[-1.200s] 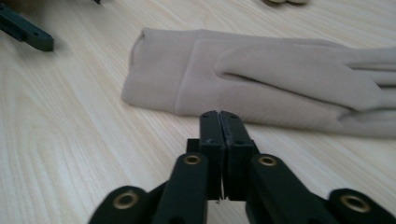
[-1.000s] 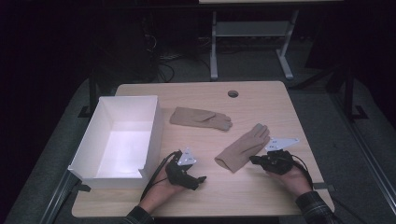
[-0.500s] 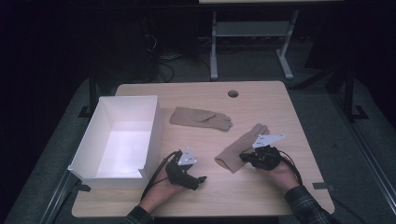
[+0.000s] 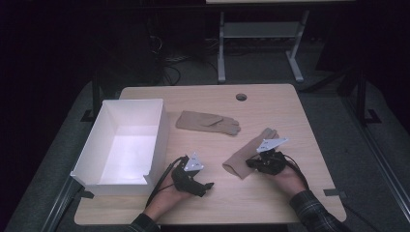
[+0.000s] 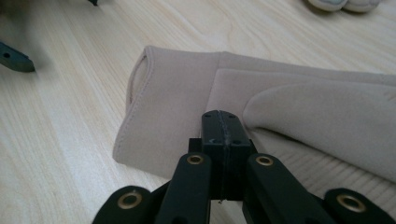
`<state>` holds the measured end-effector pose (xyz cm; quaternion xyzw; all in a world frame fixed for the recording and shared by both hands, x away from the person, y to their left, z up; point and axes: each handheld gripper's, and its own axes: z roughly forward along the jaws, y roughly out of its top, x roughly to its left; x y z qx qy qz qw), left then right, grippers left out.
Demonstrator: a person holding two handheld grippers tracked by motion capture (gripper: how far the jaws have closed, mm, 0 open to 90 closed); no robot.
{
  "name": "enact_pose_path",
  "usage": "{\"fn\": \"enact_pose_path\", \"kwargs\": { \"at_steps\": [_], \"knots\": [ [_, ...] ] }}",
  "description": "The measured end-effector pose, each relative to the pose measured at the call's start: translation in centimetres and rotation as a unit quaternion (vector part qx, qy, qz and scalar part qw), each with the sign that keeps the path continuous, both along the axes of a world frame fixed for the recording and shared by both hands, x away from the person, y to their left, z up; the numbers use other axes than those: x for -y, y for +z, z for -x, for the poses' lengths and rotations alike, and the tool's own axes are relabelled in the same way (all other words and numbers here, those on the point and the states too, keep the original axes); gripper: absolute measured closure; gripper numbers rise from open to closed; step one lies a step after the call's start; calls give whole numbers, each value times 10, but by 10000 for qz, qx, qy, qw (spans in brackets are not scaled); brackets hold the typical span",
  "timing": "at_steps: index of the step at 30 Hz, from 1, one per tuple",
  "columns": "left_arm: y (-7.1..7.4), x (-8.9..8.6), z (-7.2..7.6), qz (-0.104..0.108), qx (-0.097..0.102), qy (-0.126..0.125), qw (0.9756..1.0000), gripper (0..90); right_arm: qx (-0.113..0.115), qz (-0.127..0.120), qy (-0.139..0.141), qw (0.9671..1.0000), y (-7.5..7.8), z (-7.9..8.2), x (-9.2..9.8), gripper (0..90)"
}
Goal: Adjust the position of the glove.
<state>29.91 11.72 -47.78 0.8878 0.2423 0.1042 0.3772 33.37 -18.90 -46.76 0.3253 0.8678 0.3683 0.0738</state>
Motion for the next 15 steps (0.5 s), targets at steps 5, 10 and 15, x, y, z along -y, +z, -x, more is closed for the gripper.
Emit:
{"fn": "enact_pose_path", "kwargs": {
  "at_steps": [5, 10, 15],
  "knots": [
    [0, 0, 0, 2, -6, 10, 10000, 124, -35, 14, 14, 10000, 0, 1, 3, 899],
    [0, 0, 0, 11, -9, 16, 10000, 125, -43, 96, 7, 9999, 2, 3, 9, 899],
    [0, 0, 0, 8, -9, 16, 10000, 124, -79, 97, -46, 9999, 2, 9, 21, 899]
  ]
}}
